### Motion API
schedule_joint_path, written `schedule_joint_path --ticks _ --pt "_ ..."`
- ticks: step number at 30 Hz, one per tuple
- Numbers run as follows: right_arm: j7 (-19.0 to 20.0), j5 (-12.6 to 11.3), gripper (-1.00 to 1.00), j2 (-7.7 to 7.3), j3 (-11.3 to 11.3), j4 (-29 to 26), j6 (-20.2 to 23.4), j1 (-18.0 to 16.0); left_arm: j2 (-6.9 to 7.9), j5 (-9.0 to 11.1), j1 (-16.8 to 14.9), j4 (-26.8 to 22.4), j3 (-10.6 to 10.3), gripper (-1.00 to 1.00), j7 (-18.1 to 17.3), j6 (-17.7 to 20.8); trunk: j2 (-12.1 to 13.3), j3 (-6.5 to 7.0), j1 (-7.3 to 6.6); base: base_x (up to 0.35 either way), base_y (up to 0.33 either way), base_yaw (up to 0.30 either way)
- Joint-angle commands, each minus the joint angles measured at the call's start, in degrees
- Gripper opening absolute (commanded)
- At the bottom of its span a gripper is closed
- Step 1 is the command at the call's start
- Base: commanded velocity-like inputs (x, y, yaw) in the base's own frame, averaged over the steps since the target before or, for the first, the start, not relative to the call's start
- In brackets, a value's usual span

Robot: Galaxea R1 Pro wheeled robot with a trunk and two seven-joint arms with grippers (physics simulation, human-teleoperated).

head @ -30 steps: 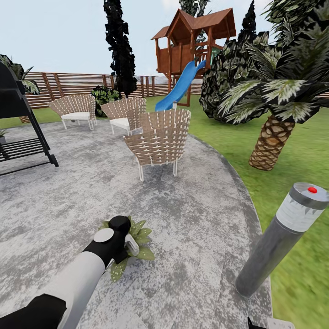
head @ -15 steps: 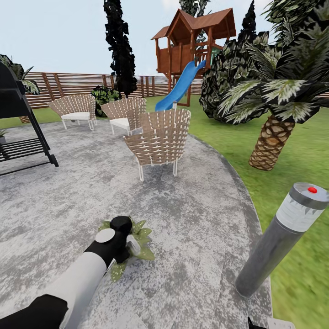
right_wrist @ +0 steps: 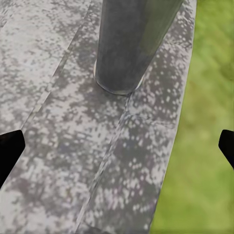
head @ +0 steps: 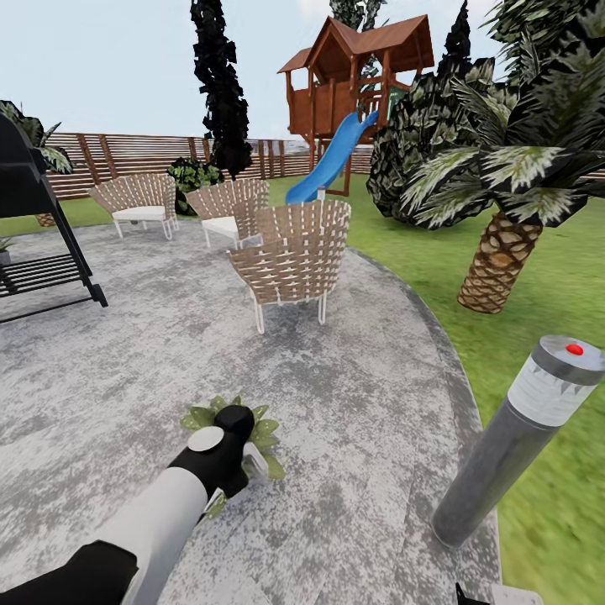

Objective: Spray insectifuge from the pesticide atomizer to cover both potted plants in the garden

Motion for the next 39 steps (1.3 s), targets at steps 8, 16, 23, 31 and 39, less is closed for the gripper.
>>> schedule_joint_path --ticks 8,16,23,31,39 --pt "-0.1 0.6 1.00 -0.03 -0.4 0.1 -0.2 0.0 1.13 -0.6 0.0 0.0 0.1 -1.00 -0.2 0.2 0.0 -0.05 -0.01 0.000 0.000 0.000" --pt "-0.1 0.6 1.00 0.03 -0.4 0.1 -0.2 -0.1 2.65 -0.5 0.0 0.0 0.0 -1.00 -0.2 0.3 0.0 -0.05 -0.01 0.000 0.000 0.000" --pt "-0.1 0.6 1.00 0.03 -0.4 0.1 -0.2 0.0 0.06 -0.5 0.3 -0.4 -0.1 -1.00 -0.1 0.3 0.0 -0.05 -0.01 -0.007 -0.006 0.000" --pt "-0.1 0.6 1.00 0.04 -0.4 0.0 -0.3 -0.1 0.32 -0.5 0.4 -0.9 0.2 -1.00 0.0 0.4 0.0 -0.05 -0.01 -0.226 -0.145 0.080" --pt "-0.1 0.6 1.00 0.05 -0.4 0.0 -0.2 0.0 0.40 -0.4 0.4 -1.0 0.5 -1.00 0.0 0.3 0.0 -0.05 -0.01 -0.301 -0.101 0.272"
